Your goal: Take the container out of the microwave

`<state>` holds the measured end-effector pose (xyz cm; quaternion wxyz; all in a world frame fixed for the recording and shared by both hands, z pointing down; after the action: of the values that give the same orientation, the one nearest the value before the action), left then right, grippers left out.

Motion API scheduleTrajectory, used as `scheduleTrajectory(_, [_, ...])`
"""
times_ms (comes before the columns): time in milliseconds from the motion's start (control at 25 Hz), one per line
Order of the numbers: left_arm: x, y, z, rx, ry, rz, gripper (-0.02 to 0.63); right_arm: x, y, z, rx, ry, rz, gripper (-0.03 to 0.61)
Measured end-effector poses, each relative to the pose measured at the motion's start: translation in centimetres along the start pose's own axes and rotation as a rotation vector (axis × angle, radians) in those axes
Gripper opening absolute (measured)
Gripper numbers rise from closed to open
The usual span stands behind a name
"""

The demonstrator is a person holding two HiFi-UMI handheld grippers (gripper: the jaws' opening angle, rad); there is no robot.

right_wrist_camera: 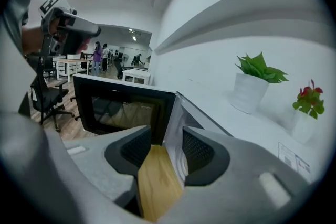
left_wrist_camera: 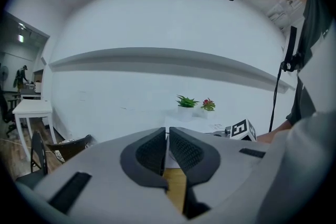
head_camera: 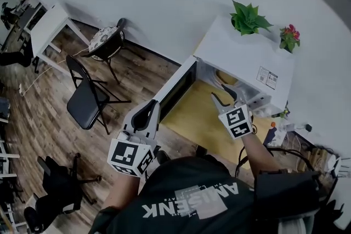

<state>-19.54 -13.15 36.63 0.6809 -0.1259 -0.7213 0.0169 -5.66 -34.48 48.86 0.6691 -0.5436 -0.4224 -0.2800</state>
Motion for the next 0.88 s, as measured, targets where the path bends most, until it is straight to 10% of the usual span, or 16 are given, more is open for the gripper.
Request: scheduleTrajectory(880, [2.2, -0.1, -0.9, -0.123, 0.024, 0.097, 0.005, 8.7, -11.5, -8.2, 0.122, 0.204, 0.311, 0.167])
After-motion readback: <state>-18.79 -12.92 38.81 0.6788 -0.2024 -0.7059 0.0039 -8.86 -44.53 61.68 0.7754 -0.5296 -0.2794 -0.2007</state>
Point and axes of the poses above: the fingertips, and each gripper's own axes: y backward along the fingers, z to its left, x out of its underside, the point moved 6 cm from there along y, backward along the fingers, and after that the axes turned 11 degrees about -y, right-handed, at the moved point
